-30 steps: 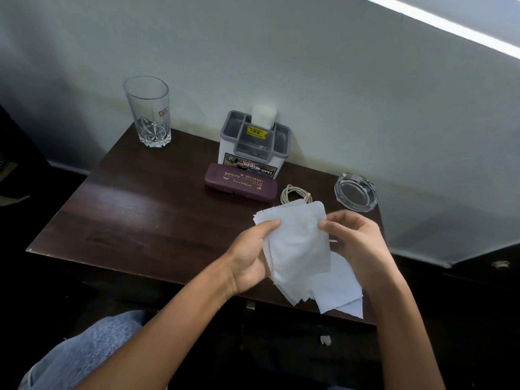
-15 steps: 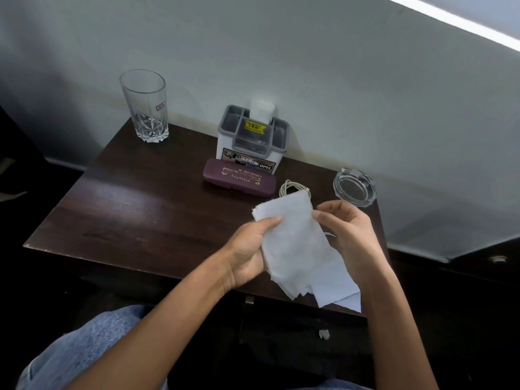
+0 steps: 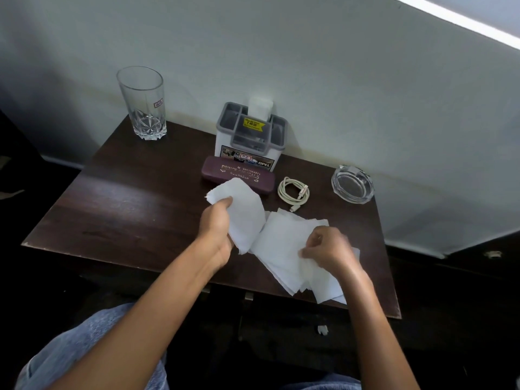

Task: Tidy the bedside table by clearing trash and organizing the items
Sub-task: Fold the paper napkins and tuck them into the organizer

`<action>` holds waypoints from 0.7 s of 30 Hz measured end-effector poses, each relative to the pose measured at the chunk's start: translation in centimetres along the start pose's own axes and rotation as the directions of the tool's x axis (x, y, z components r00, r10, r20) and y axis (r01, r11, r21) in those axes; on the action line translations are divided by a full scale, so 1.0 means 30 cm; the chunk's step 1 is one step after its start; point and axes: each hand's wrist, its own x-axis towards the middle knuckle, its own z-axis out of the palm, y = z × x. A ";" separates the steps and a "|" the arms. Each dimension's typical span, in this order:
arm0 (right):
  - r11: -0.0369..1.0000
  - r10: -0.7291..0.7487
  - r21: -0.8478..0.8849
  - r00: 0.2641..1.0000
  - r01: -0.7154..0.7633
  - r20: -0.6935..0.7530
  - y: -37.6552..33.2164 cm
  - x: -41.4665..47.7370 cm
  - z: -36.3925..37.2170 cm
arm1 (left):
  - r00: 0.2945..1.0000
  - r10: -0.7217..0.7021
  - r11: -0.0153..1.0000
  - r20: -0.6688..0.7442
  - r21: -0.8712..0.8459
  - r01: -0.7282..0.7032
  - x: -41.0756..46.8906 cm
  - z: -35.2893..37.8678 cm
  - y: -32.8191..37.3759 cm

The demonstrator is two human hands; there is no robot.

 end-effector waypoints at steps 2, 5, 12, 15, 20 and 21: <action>1.000 0.010 0.016 1.000 -0.010 -0.029 -0.002 0.001 0.000 | 1.000 -0.014 1.000 0.006 0.002 0.014 -0.002 0.001 0.001; 0.999 0.032 0.045 0.999 -0.031 -0.022 -0.001 0.000 -0.022 | 1.000 -0.005 1.000 0.017 0.001 0.005 -0.006 0.002 0.006; 0.945 0.018 0.326 0.995 0.017 -0.103 -0.004 -0.047 -0.139 | 0.999 0.041 0.999 0.022 -0.033 -0.041 -0.009 0.002 0.014; 0.896 0.001 0.442 0.994 0.046 -0.107 -0.016 -0.063 -0.163 | 0.999 0.040 0.999 0.030 -0.036 -0.038 -0.012 0.006 0.011; 0.624 -0.103 0.771 0.991 0.129 -0.082 -0.062 -0.096 -0.199 | 0.998 0.003 0.995 0.066 -0.101 0.004 -0.023 0.015 0.005; 0.562 -0.130 0.817 0.989 0.128 -0.066 -0.078 -0.102 -0.199 | 0.995 -0.020 0.992 0.098 -0.122 0.032 -0.026 0.019 0.001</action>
